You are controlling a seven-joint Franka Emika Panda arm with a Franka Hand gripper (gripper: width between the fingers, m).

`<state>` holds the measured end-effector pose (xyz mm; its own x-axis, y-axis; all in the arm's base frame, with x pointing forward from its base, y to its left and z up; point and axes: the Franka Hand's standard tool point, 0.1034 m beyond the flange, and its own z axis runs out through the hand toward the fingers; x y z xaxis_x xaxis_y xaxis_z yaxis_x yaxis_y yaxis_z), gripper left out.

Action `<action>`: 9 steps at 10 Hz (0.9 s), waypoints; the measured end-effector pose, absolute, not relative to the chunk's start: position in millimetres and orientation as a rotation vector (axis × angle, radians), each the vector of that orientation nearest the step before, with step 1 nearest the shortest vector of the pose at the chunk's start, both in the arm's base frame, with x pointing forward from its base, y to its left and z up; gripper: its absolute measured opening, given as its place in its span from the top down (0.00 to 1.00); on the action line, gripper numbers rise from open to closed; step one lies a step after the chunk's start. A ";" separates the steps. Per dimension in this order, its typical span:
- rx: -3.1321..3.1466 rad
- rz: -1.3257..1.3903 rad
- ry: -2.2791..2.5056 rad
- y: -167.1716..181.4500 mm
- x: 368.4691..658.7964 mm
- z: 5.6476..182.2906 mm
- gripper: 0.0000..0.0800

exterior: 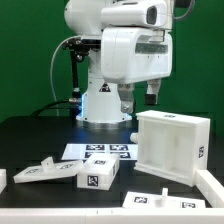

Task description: Assemble cabinet

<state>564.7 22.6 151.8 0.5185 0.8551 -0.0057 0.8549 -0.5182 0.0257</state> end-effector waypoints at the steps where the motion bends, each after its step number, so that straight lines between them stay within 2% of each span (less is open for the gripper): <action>1: 2.715 0.011 1.530 22.5 564.4 151.6 0.00; 4: 2.727 0.016 1.509 23.0 566.5 149.6 0.00; 7: 2.911 0.100 1.187 30.7 595.5 128.1 0.00; 9: 2.915 0.088 1.199 27.0 599.3 128.1 0.00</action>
Offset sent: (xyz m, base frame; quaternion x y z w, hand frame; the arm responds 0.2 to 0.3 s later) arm 0.0000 0.0000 0.0000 0.0000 0.0000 0.0000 1.0000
